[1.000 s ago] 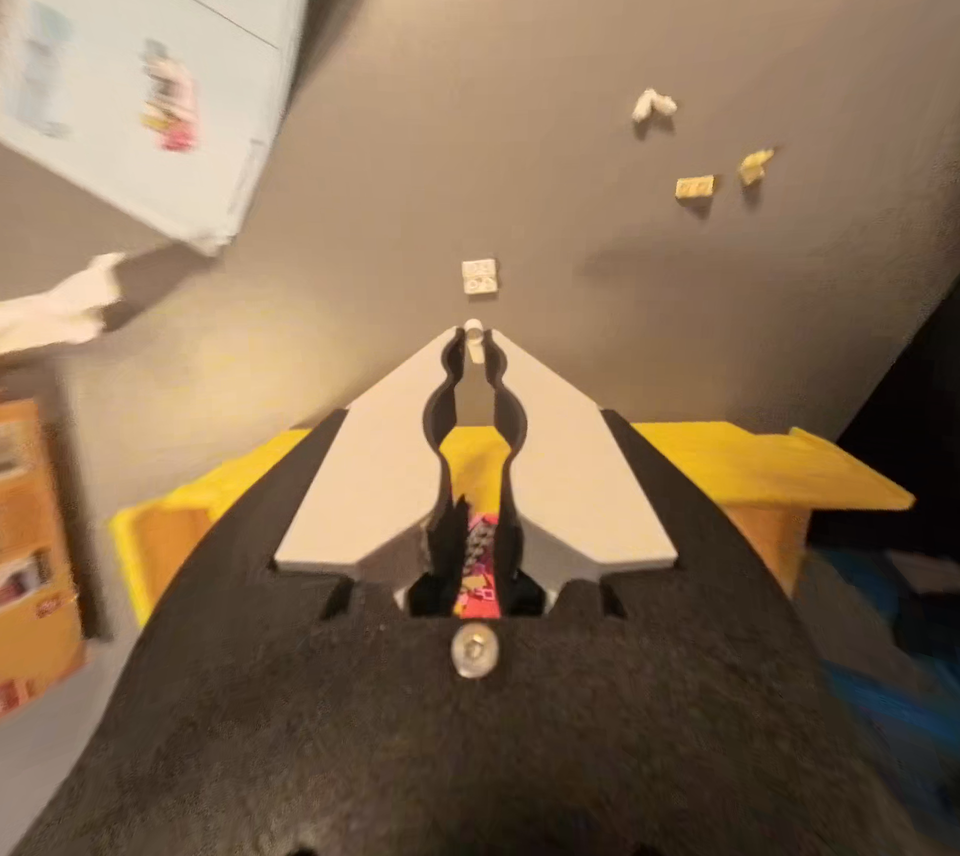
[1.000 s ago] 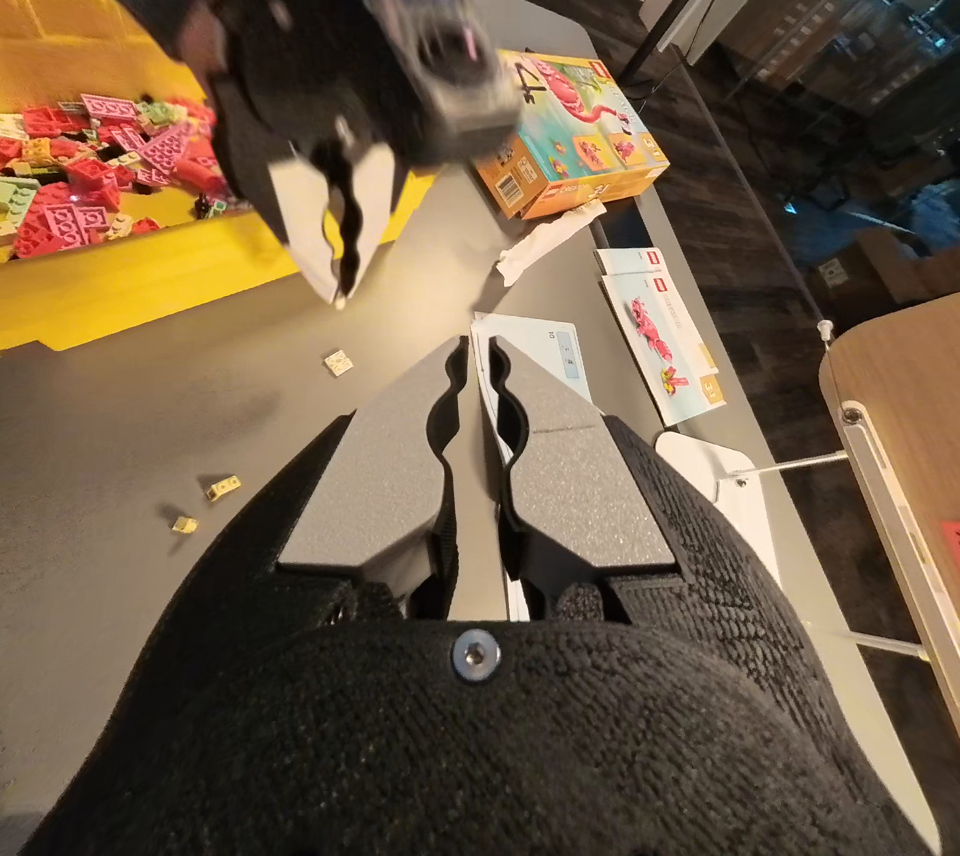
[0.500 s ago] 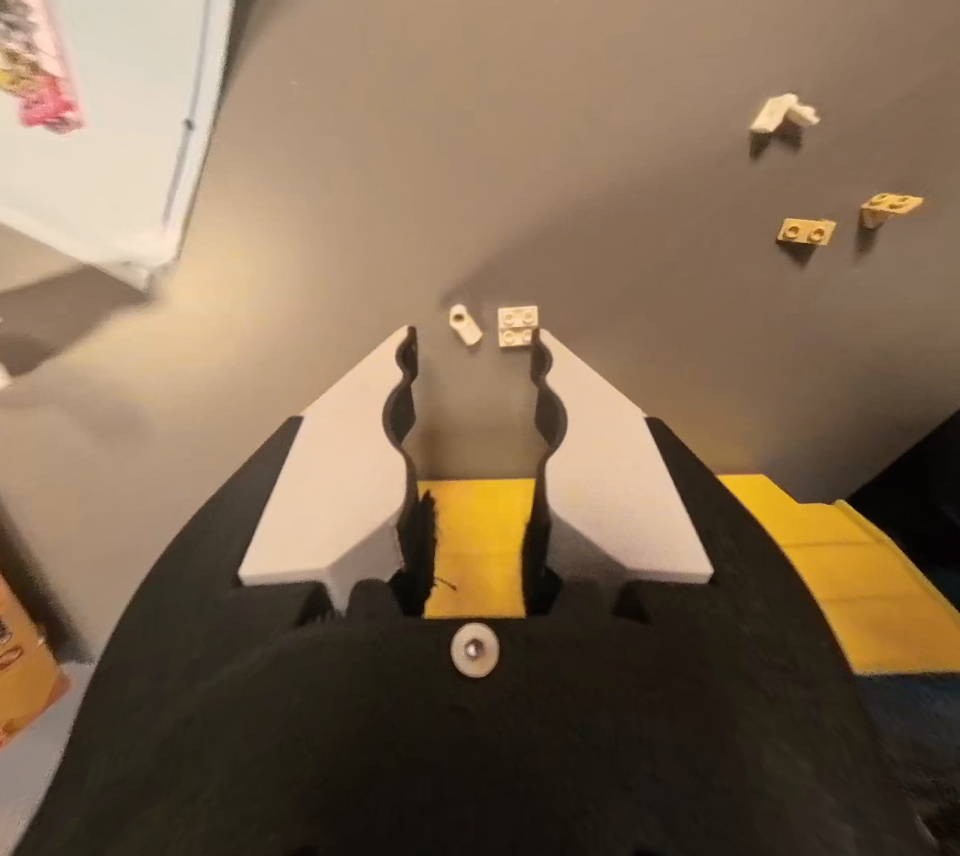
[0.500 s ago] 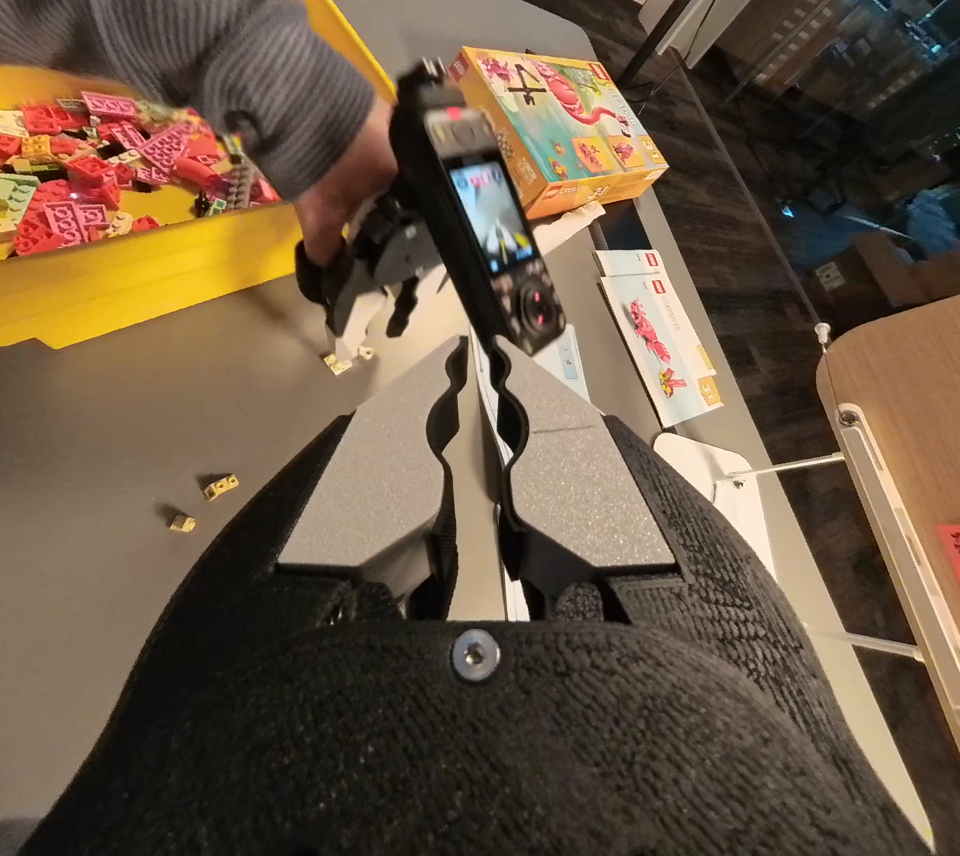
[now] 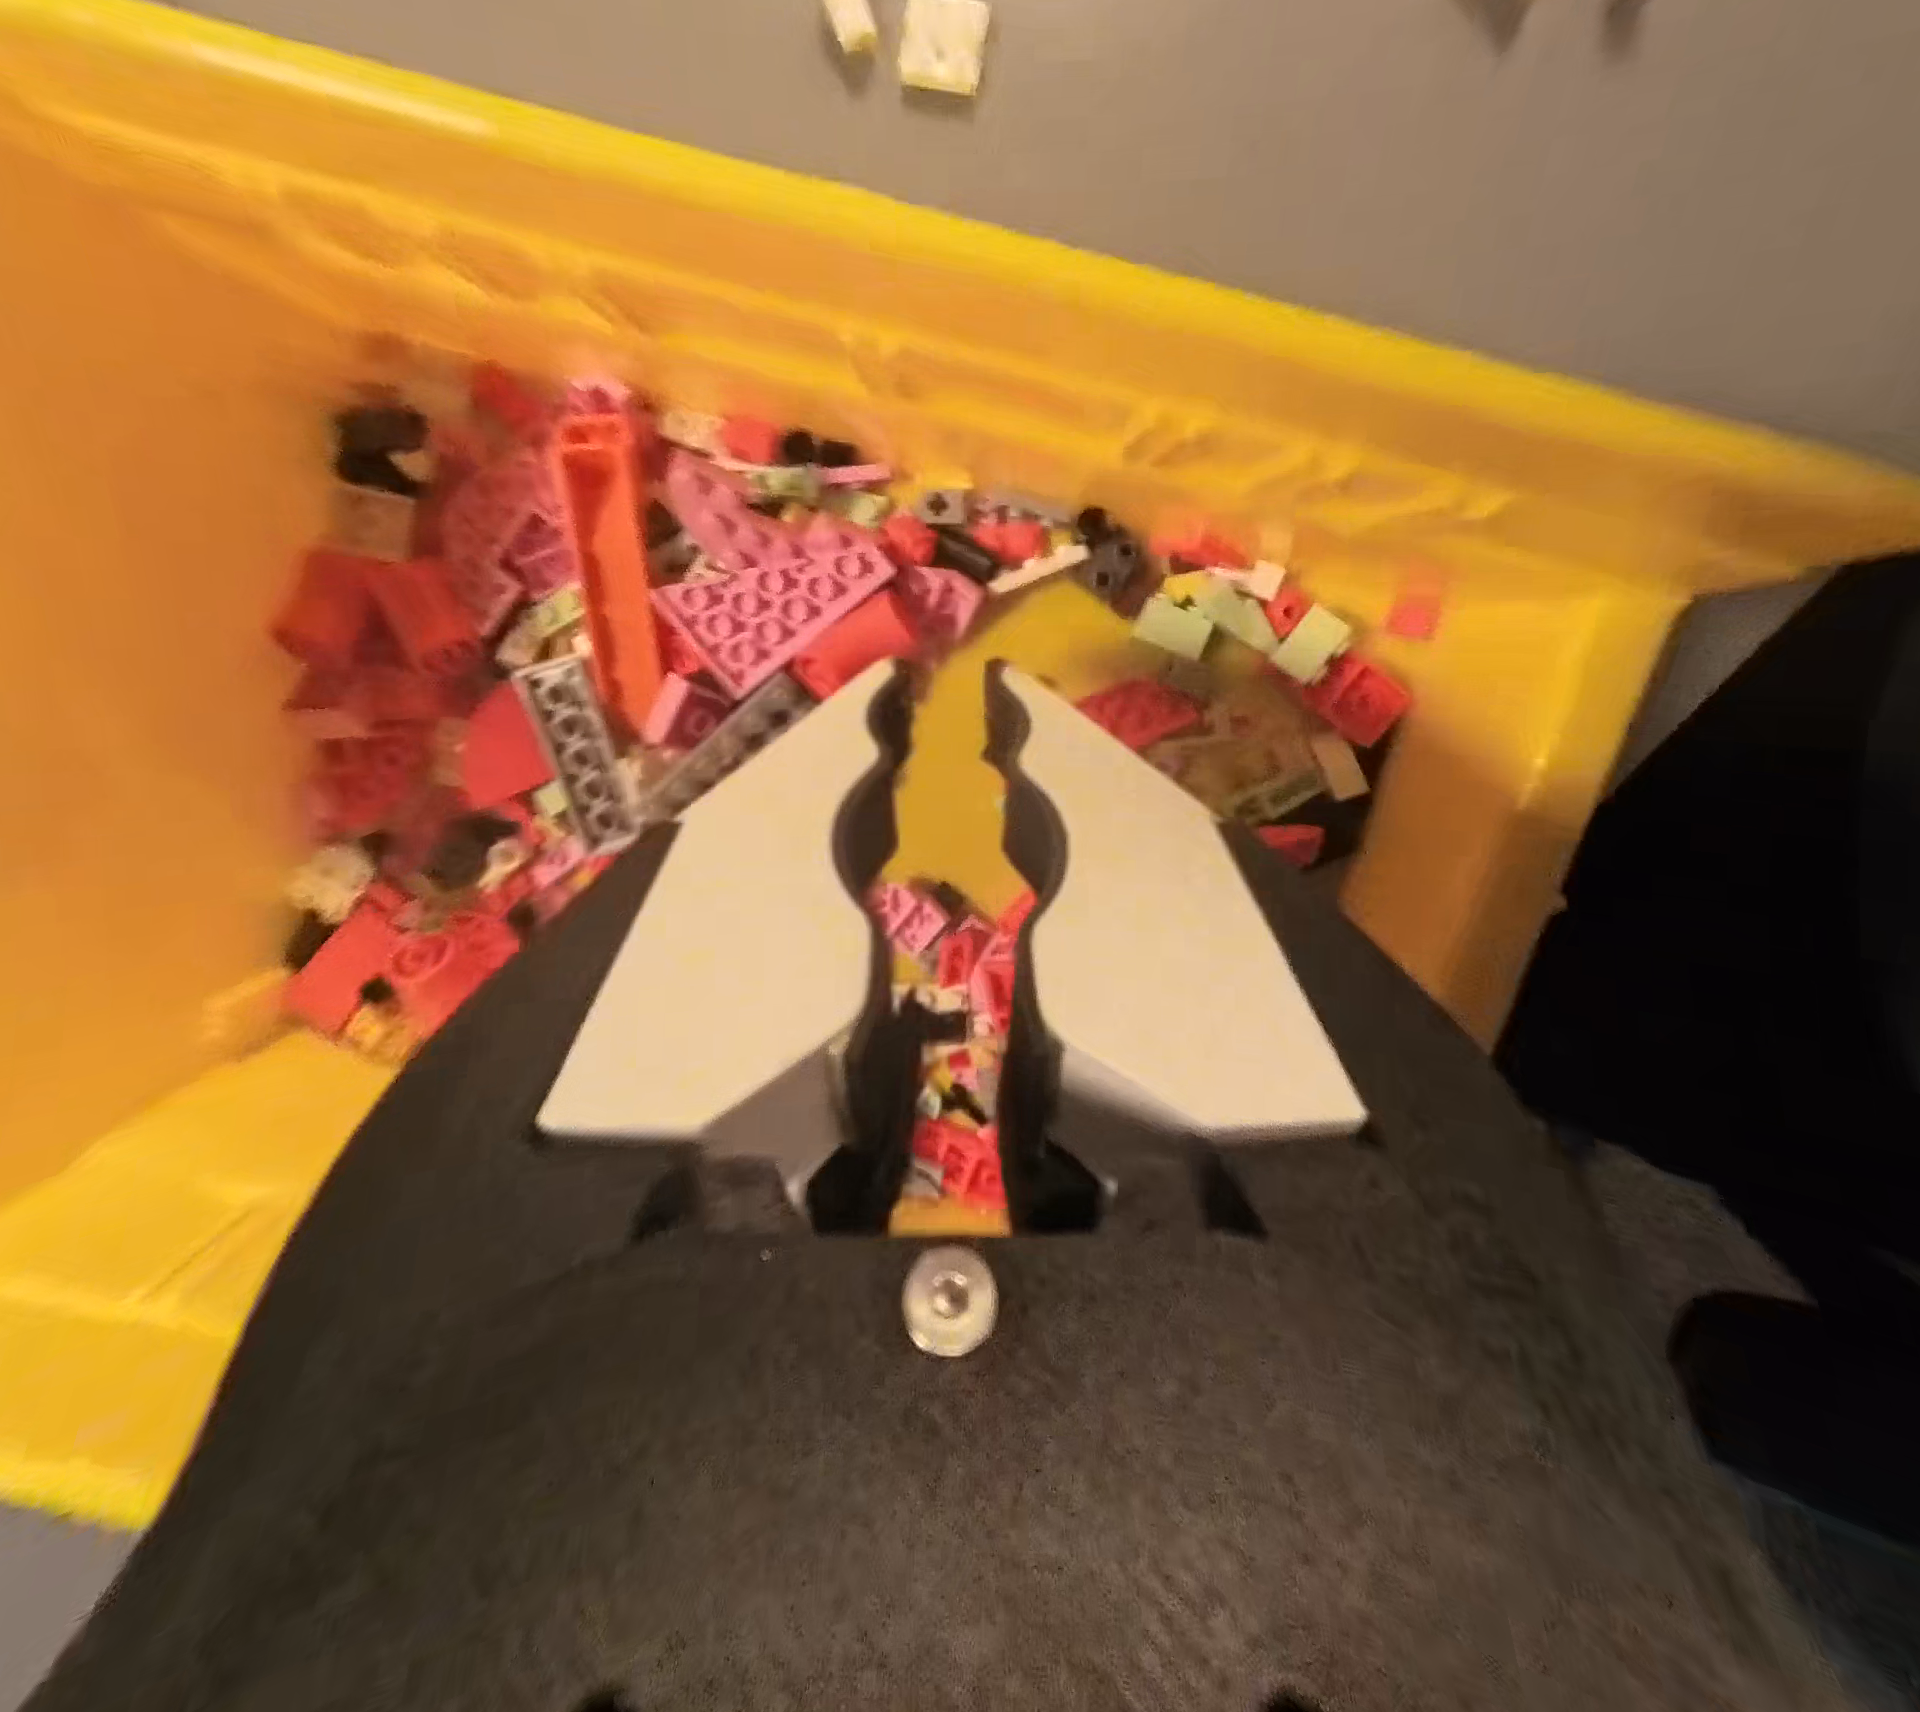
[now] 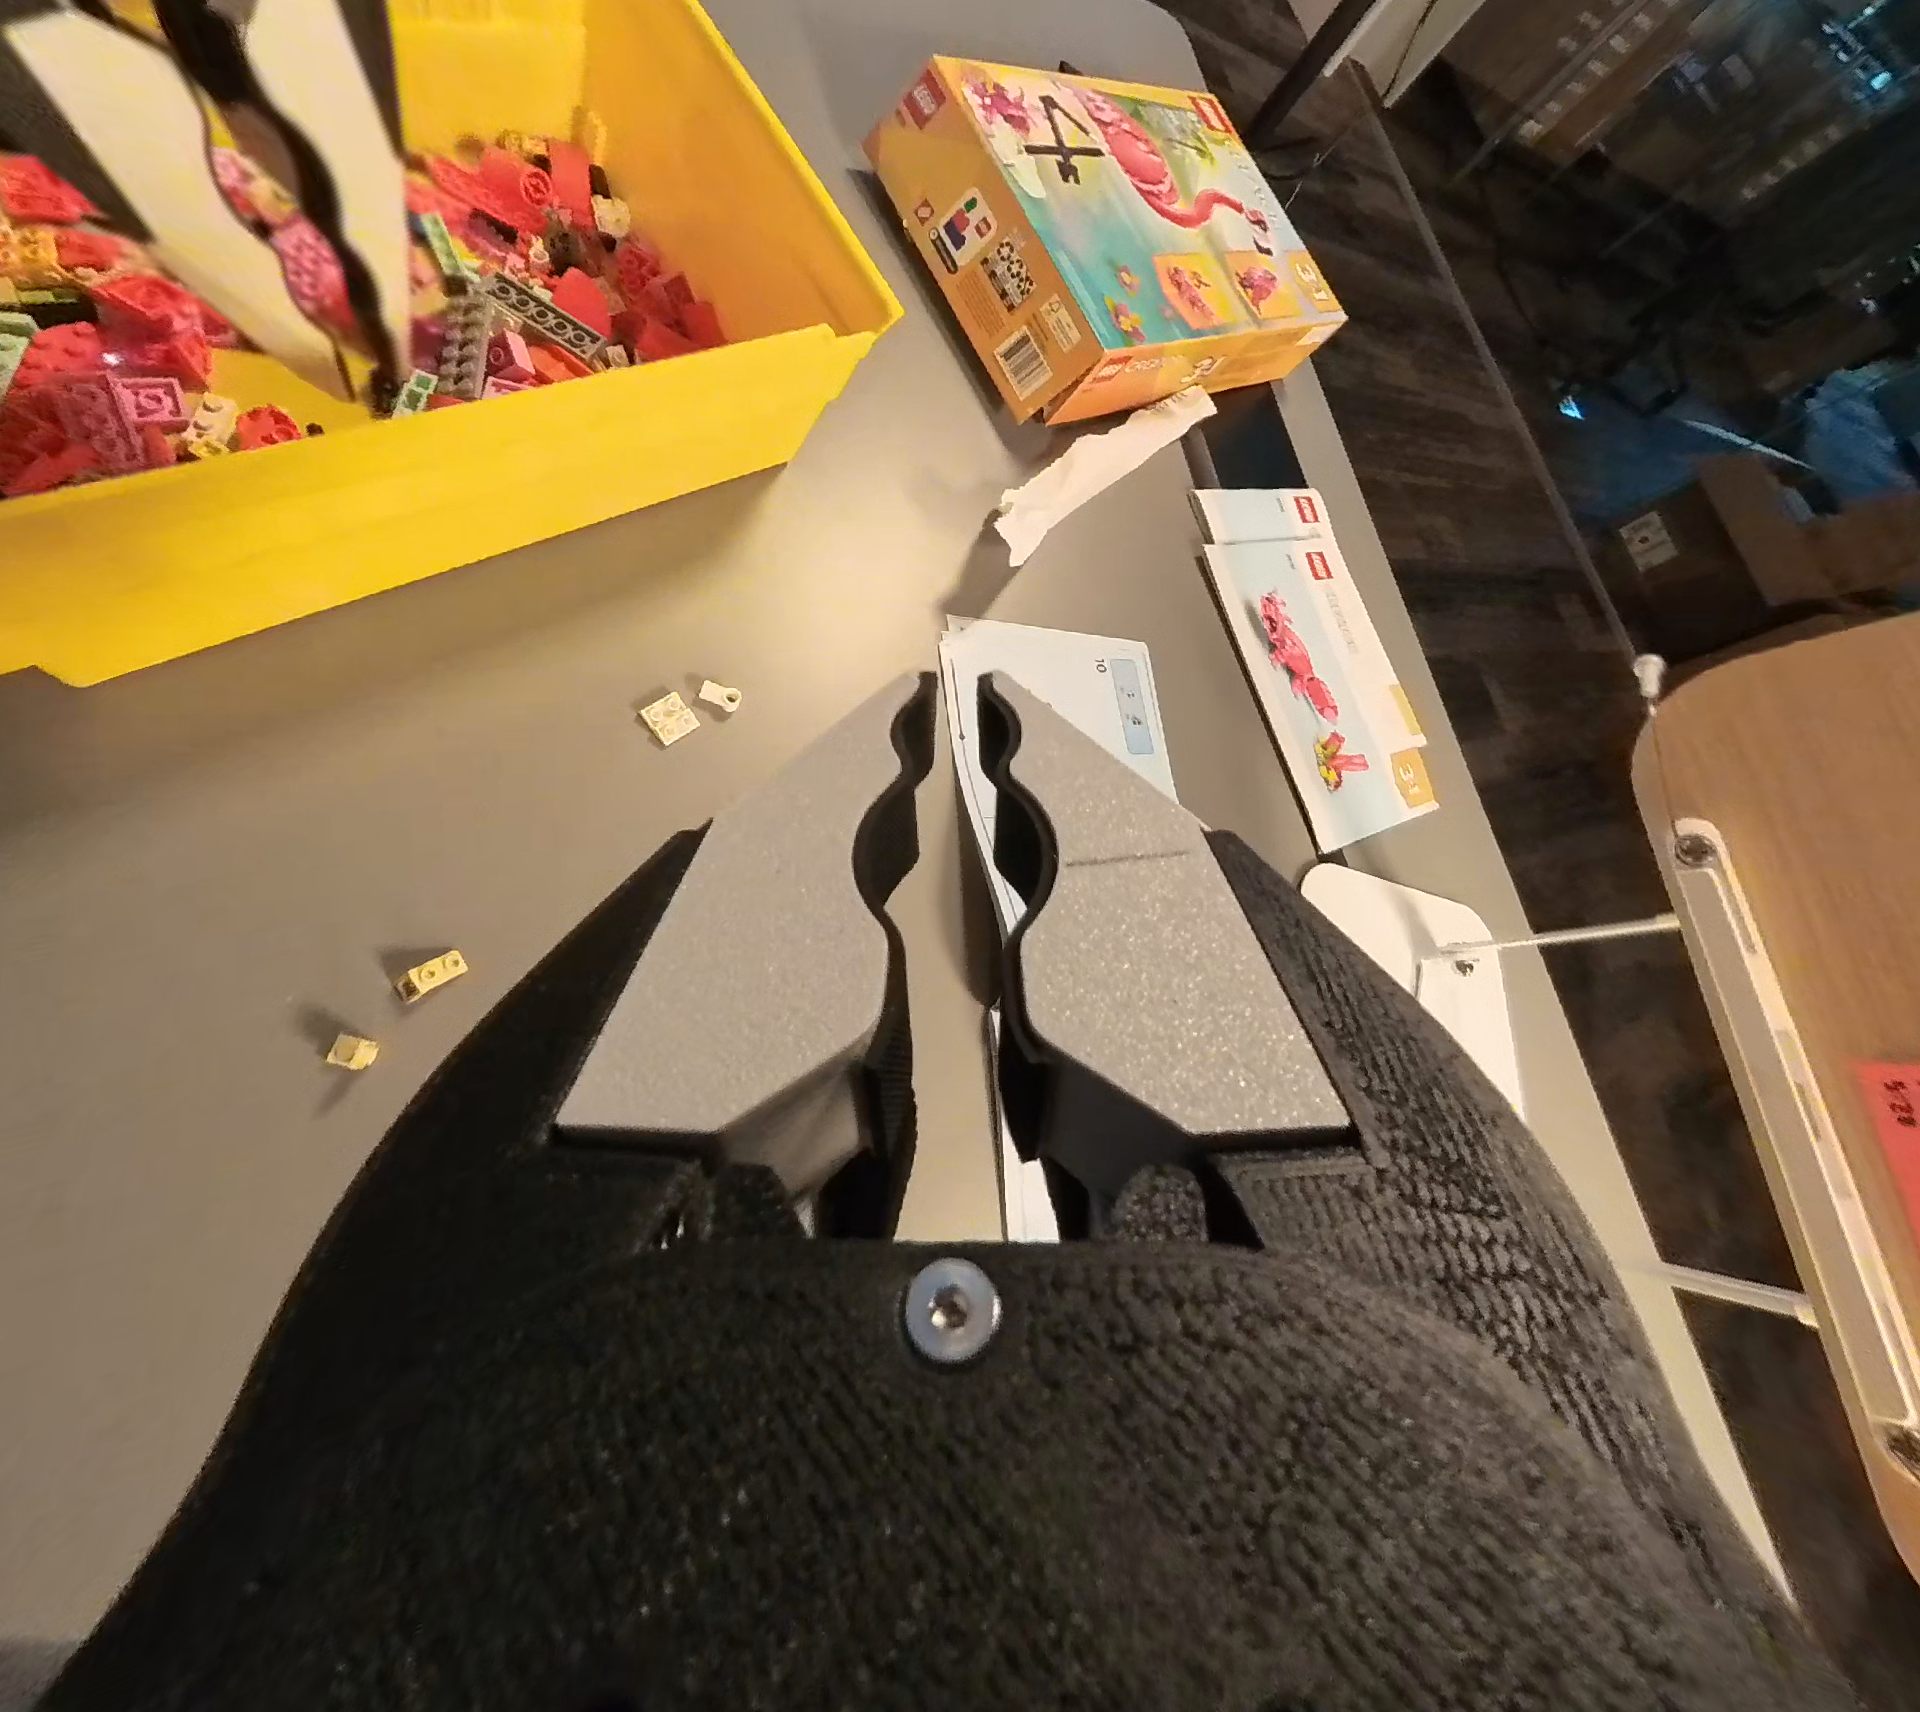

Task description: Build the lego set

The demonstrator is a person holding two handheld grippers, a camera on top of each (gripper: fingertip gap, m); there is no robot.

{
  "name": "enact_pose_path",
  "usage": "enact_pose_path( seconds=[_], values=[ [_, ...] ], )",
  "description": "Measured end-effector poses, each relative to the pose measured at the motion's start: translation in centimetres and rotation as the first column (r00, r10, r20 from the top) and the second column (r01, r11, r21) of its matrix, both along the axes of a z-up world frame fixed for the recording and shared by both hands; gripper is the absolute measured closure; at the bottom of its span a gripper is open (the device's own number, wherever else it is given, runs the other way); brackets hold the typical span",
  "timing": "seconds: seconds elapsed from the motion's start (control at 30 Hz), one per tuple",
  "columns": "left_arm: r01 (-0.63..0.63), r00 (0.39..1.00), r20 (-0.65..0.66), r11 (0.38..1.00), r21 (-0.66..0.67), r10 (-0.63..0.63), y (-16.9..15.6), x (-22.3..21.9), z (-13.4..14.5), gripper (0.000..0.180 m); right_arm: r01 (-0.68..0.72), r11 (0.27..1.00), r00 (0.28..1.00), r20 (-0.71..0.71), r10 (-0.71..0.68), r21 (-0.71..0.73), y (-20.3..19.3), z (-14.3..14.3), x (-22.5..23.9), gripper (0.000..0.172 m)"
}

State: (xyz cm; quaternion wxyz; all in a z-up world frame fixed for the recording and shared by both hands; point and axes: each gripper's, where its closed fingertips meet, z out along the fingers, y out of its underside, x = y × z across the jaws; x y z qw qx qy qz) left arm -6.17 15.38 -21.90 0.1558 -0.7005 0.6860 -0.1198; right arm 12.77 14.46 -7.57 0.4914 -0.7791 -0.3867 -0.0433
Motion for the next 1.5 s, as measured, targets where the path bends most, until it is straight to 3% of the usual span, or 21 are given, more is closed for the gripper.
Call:
enact_pose_path(
  seconds=[0.1,0.3,0.67,0.87,1.0,1.13,1.2,1.27,1.33,1.4,1.5],
  values=[
    [0.157,0.986,0.045,0.987,0.009,-0.158,-1.8,0.5,-1.5,0.176,0.004,1.0,1.0,0.008,-0.004,-0.003,0.1,-0.1,0.0,0.166],
    [0.317,0.948,0.01,0.946,0.072,-0.319,-2.2,1.5,-2.7,0.155,0.008,1.0,1.0,0.018,-0.007,-0.015,0.3,-0.4,-0.1,0.166],
    [0.398,0.917,-0.076,0.911,0.112,-0.391,-1.2,2.3,-4.0,0.152,-0.009,1.0,1.0,0.024,0.009,-0.019,0.3,-0.6,-0.5,0.166],
    [0.425,0.902,-0.122,0.902,0.083,-0.414,-1.4,2.0,-4.5,0.172,-0.017,1.0,1.0,0.024,0.017,-0.021,0.3,-0.6,-0.7,0.166],
    [0.404,0.909,-0.161,0.909,0.103,-0.385,-0.9,1.1,-4.3,0.173,-0.018,1.0,1.0,0.019,0.018,-0.019,0.3,-0.6,-0.7,0.166],
    [0.297,0.955,-0.089,0.935,0.195,-0.285,1.0,0.8,-1.8,0.173,-0.013,1.0,1.0,0.002,0.014,-0.006,0.1,-0.2,-0.3,0.166],
    [0.182,0.977,0.062,0.948,0.262,-0.204,2.6,2.1,1.5,0.173,-0.012,1.0,1.0,-0.007,0.012,0.003,0.1,0.0,-0.2,0.166],
    [0.109,0.949,0.259,0.959,0.261,-0.178,2.9,4.4,5.5,0.173,-0.014,1.0,1.0,-0.011,0.015,0.011,0.0,0.2,-0.2,0.166],
    [0.121,0.91,0.354,0.957,0.265,-0.214,2.7,7.0,8.5,0.173,-0.015,1.0,1.0,-0.013,0.016,0.018,-0.1,0.4,-0.1,0.166],
    [0.194,0.911,0.306,0.941,0.276,-0.277,2.2,9.5,9.0,0.173,-0.002,0.999,1.0,-0.02,0.003,0.032,-0.2,0.7,0.4,0.166],
    [0.362,0.912,0.092,0.891,0.276,-0.399,1.4,12.7,6.9,0.173,0.04,0.997,0.998,-0.057,-0.036,0.068,-0.7,1.6,2.0,0.166]
  ],
)
